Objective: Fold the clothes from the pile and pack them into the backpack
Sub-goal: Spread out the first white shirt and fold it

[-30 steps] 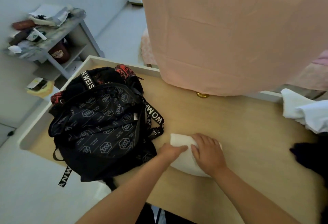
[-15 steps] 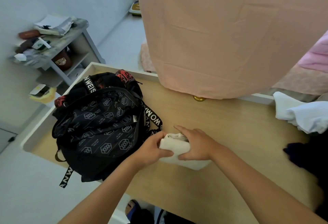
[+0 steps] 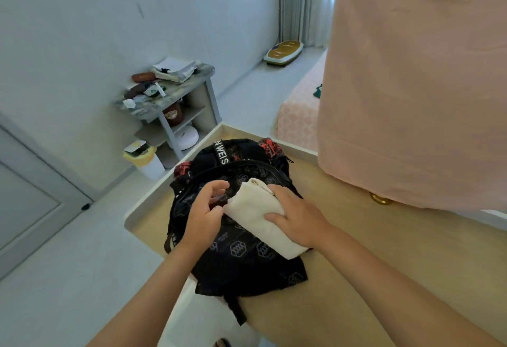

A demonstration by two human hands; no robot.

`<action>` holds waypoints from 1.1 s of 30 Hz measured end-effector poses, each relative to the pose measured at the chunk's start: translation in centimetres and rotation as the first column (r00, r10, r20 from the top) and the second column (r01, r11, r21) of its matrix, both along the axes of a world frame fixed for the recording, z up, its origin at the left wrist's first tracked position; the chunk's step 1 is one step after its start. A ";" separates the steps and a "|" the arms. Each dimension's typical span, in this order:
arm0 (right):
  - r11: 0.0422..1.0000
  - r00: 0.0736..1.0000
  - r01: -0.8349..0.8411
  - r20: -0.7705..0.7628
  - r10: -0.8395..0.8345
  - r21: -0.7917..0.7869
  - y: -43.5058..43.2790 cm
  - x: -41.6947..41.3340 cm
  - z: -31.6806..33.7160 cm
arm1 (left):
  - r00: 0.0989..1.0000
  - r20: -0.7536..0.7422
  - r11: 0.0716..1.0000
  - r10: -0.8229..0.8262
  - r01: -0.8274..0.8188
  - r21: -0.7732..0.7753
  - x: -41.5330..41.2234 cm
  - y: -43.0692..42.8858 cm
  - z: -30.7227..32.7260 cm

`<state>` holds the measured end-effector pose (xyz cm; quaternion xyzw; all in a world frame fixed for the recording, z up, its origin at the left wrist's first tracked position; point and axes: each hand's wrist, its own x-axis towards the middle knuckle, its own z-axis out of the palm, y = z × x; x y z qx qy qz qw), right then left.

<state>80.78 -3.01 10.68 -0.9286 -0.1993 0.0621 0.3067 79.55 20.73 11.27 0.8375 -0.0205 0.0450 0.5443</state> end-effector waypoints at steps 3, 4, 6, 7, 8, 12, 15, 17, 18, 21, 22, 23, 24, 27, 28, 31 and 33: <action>0.992 1.000 0.006 -0.009 -0.008 -0.129 4.6 1.0 -1.4 | 0.996 0.087 0.930 0.035 -0.065 0.363 1.7 4.9 -1.5; 0.984 1.000 -0.001 0.001 0.001 -0.180 6.2 1.2 -2.0 | 0.990 0.140 0.846 -0.031 -0.048 0.530 2.7 6.4 -2.3; 0.975 1.000 -0.009 0.003 0.010 -0.220 8.6 1.3 -3.1 | 0.971 0.074 0.616 -0.227 0.084 0.783 4.5 8.7 -4.2; 0.975 1.000 -0.007 0.005 0.008 -0.221 9.4 1.4 -3.6 | 0.956 -0.028 0.525 -0.294 0.185 0.831 5.2 9.4 -4.9; 0.975 1.000 0.001 0.009 0.001 -0.221 10.0 1.7 -3.9 | 0.932 -0.123 0.452 -0.342 0.278 0.847 5.9 10.1 -5.8; 0.989 0.989 0.053 -0.130 -0.071 -0.135 10.7 3.6 -4.0 | 0.894 -0.086 0.326 -0.441 0.248 0.912 7.8 11.8 -8.6; 0.996 0.935 0.090 -0.347 -0.079 0.016 11.0 5.1 -3.8 | 0.940 -0.011 0.435 -0.340 0.168 0.885 9.4 11.9 -6.6; 0.991 0.914 0.117 -0.396 -0.084 0.061 11.6 5.3 -4.4 | 0.961 -0.036 0.448 -0.275 0.161 0.879 11.2 12.1 -4.8; 0.988 0.908 0.137 -0.407 -0.099 0.065 11.9 5.1 -4.8 | 0.949 -0.065 0.431 -0.309 0.200 0.880 12.0 12.3 -4.4; 0.978 0.901 0.195 -0.407 -0.148 0.078 11.8 4.6 -6.1 | 0.856 -0.197 0.321 -0.477 0.379 0.868 12.3 12.1 -5.1; 0.975 0.899 0.203 -0.412 -0.149 0.090 11.6 4.5 -6.1 | 0.827 -0.230 0.257 -0.513 0.403 0.879 11.9 11.9 -5.8; 0.975 0.899 0.199 -0.415 -0.142 0.096 11.3 4.4 -6.2 | 0.810 -0.238 0.198 -0.536 0.395 0.897 11.7 11.7 -6.5; 0.977 0.899 0.191 -0.416 -0.136 0.094 11.0 4.4 -6.2 | 0.805 -0.231 0.149 -0.547 0.365 0.919 11.7 11.5 -7.0; 0.977 0.895 0.200 -0.420 -0.151 0.074 10.1 4.2 -6.1 | 0.831 -0.226 0.025 -0.509 0.277 0.960 12.2 10.7 -7.9; 0.974 0.891 0.210 -0.427 -0.155 0.084 9.9 4.2 -6.1 | 0.846 -0.216 0.016 -0.487 0.255 0.967 12.3 10.5 -7.7; 0.963 0.879 0.203 -0.467 -0.098 0.179 9.8 4.5 -5.9 | 0.940 -0.040 0.328 -0.339 0.158 0.932 12.7 10.2 -6.1; 0.941 0.872 0.237 -0.480 -0.096 0.242 10.7 4.8 -6.0 | 0.978 0.088 0.600 -0.190 0.045 0.799 13.8 10.7 -4.3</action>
